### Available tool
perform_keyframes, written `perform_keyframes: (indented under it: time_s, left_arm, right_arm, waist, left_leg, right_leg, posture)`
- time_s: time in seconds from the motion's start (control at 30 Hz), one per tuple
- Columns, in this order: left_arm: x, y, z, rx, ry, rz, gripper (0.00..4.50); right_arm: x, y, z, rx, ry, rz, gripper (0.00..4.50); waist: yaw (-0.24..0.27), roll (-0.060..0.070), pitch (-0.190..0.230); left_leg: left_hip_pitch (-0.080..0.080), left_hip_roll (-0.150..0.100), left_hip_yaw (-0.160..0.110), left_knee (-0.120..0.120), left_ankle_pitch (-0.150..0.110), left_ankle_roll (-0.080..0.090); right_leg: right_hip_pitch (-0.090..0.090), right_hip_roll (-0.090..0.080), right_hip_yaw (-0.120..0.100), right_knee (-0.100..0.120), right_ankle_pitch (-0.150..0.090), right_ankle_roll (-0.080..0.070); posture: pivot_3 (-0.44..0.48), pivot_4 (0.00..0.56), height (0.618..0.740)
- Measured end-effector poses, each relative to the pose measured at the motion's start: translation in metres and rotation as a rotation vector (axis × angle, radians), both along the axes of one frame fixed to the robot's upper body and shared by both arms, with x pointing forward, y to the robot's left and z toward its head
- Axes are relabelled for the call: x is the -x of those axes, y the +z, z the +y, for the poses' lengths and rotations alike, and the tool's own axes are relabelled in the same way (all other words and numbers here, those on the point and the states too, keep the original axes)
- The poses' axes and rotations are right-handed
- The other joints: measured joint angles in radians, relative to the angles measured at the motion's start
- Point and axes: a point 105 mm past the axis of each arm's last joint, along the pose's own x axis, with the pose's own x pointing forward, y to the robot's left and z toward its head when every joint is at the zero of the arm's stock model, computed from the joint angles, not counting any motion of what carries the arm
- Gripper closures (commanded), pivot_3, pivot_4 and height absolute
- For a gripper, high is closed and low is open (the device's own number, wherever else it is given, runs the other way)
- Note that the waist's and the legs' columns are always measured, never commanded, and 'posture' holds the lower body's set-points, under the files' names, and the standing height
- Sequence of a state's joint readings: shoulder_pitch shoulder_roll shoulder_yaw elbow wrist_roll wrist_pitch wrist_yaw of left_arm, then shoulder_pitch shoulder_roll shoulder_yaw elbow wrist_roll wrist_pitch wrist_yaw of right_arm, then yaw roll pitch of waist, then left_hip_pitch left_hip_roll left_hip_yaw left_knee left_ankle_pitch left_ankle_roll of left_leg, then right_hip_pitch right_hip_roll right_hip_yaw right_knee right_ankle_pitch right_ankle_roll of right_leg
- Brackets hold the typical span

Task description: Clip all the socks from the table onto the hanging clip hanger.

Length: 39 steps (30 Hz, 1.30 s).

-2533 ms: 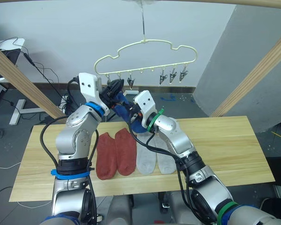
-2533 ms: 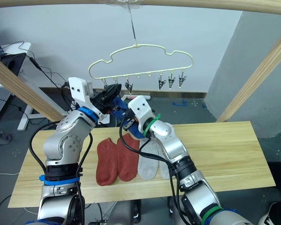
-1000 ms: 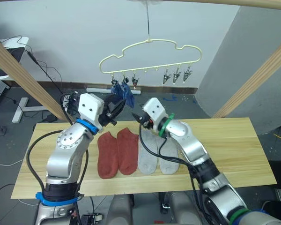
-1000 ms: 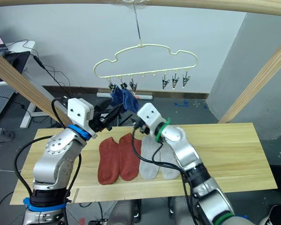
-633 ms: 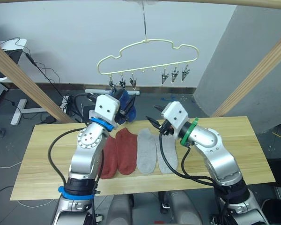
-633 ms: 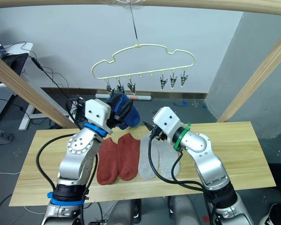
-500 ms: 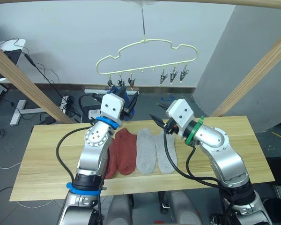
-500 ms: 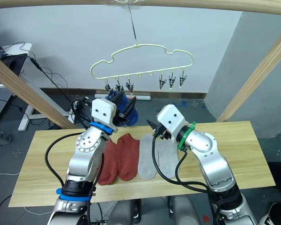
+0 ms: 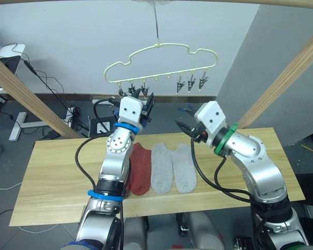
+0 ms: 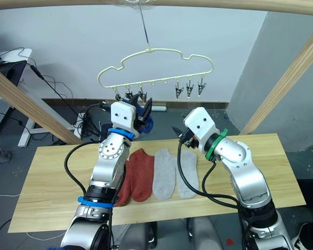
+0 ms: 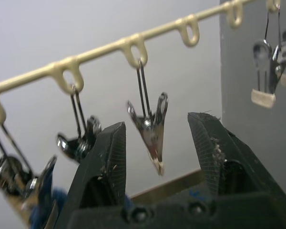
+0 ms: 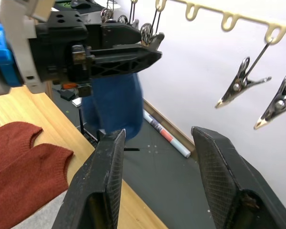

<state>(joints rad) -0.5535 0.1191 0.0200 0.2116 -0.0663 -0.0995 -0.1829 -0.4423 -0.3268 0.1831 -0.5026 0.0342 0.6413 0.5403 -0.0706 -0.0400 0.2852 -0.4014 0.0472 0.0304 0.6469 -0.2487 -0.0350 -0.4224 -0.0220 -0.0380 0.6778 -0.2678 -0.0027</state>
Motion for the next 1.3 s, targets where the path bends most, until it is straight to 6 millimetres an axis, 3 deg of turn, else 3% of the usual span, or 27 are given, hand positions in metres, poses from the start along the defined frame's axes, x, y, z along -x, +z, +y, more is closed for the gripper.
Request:
perform_keyframes:
  time_s: [0.27, 0.53, 0.6, 0.67, 0.77, 0.93, 1.13, 1.3]
  left_arm:
    - [-0.004, 0.007, 0.002, 0.029, 0.025, -0.012, 2.21]
    - [-0.006, 0.009, 0.000, 0.031, 0.017, -0.013, 4.14]
    - [-0.006, 0.009, 0.000, 0.032, 0.016, -0.014, 4.42]
    - [-0.006, 0.009, 0.000, 0.031, 0.016, -0.014, 4.43]
    - [-0.006, 0.009, 0.002, 0.024, 0.019, -0.013, 4.43]
    - [-0.006, 0.011, 0.010, -0.006, 0.021, -0.013, 4.43]
    - [-0.006, 0.010, 0.011, -0.026, -0.002, -0.001, 4.43]
    - [-0.006, 0.011, 0.011, -0.038, -0.008, 0.003, 4.43]
  right_arm:
    - [0.001, 0.004, 0.002, -0.014, 0.024, -0.013, 2.21]
    - [0.000, 0.003, 0.002, -0.015, 0.025, -0.010, 2.18]
    - [0.000, 0.004, 0.002, -0.015, 0.026, -0.012, 2.18]
    - [0.000, 0.003, 0.001, -0.015, 0.021, -0.011, 2.18]
    - [-0.001, -0.022, -0.005, -0.026, -0.029, 0.068, 1.63]
    - [-0.007, -0.100, -0.016, 0.033, -0.184, 0.282, 0.00]
    - [-0.014, -0.152, -0.014, 0.032, -0.281, 0.399, 0.00]
    - [-0.023, -0.170, -0.009, 0.031, -0.303, 0.429, 0.00]
  waist:
    - [-0.011, 0.000, 0.000]
    - [-0.013, 0.000, 0.000]
    - [-0.013, 0.000, 0.000]
    - [-0.013, 0.000, 0.000]
    - [-0.012, 0.000, 0.000]
    - [-0.013, 0.000, 0.000]
    - [-0.013, 0.000, 0.000]
    - [-0.012, 0.000, 0.000]
  left_leg:
    - [0.000, 0.000, 0.000, 0.000, 0.000, 0.000]
    - [0.000, 0.000, 0.000, 0.000, 0.000, 0.000]
    - [0.000, 0.000, 0.000, 0.000, 0.000, 0.000]
    - [0.000, 0.000, 0.000, 0.000, 0.000, 0.000]
    - [0.000, 0.000, 0.000, 0.000, 0.000, 0.000]
    - [0.001, 0.000, 0.001, 0.000, 0.000, 0.000]
    - [0.001, 0.001, 0.001, 0.000, 0.000, 0.000]
    - [0.001, 0.000, 0.001, 0.000, 0.000, -0.001]
  right_leg:
    - [0.000, 0.000, 0.000, 0.000, 0.000, 0.000]
    - [0.000, 0.000, 0.000, 0.000, 0.000, 0.000]
    - [0.000, 0.000, 0.000, 0.000, 0.000, 0.000]
    - [0.000, 0.000, 0.000, 0.000, 0.000, 0.000]
    - [0.000, 0.000, 0.000, 0.000, 0.000, 0.000]
    - [0.000, 0.000, 0.001, 0.000, 0.000, 0.000]
    - [0.000, 0.001, 0.001, 0.001, 0.000, 0.000]
    - [0.000, 0.000, 0.001, 0.001, 0.000, 0.000]
  posture:
    - [-0.201, 0.283, 0.740]
    - [-0.203, 0.283, 0.740]
    - [-0.199, 0.282, 0.740]
    - [-0.196, 0.281, 0.740]
    - [-0.187, 0.282, 0.740]
    - [-0.171, 0.282, 0.740]
    - [-0.163, 0.282, 0.740]
    - [-0.160, 0.280, 0.740]
